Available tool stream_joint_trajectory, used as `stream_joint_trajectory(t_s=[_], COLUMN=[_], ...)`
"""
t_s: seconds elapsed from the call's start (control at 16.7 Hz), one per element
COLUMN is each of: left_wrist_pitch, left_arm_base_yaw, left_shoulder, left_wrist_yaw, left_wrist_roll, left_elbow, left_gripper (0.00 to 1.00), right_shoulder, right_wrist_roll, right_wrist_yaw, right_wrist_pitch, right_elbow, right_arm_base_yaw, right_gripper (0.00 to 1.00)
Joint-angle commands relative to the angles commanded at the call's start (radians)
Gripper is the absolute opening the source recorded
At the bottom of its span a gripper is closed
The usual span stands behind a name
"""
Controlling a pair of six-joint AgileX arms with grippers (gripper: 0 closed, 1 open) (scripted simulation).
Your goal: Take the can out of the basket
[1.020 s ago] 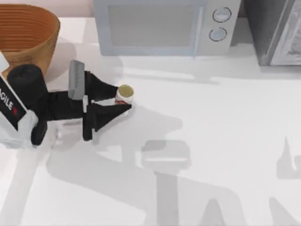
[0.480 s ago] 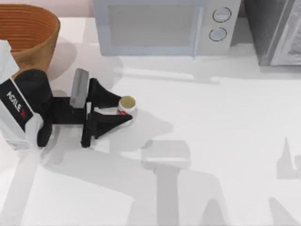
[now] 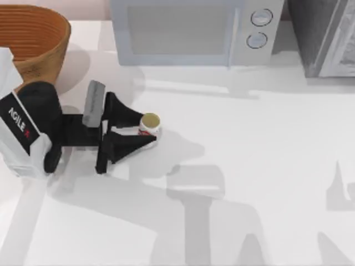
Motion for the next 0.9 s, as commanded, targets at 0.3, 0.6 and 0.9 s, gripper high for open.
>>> stream_joint_trajectory(t_s=[0.3,0.6,0.9], left_wrist_pitch=[0.000,0.000,0.000], left_arm_base_yaw=[0.000,0.000,0.000], left_shoulder=[0.000,0.000,0.000], left_wrist_yaw=[0.000,0.000,0.000], left_wrist_roll=[0.000,0.000,0.000], left_elbow=[0.000,0.000,0.000], left_gripper=[0.68,1.00,1.00], right_shoulder=[0.000,0.000,0.000], right_wrist_roll=[0.000,0.000,0.000], right_wrist_yaw=[0.000,0.000,0.000], right_wrist_pitch=[0.000,0.000,0.000], right_elbow=[0.000,0.000,0.000], right_arm_base_yaw=[0.000,0.000,0.000], right_gripper=[1.00,1.00,1.00])
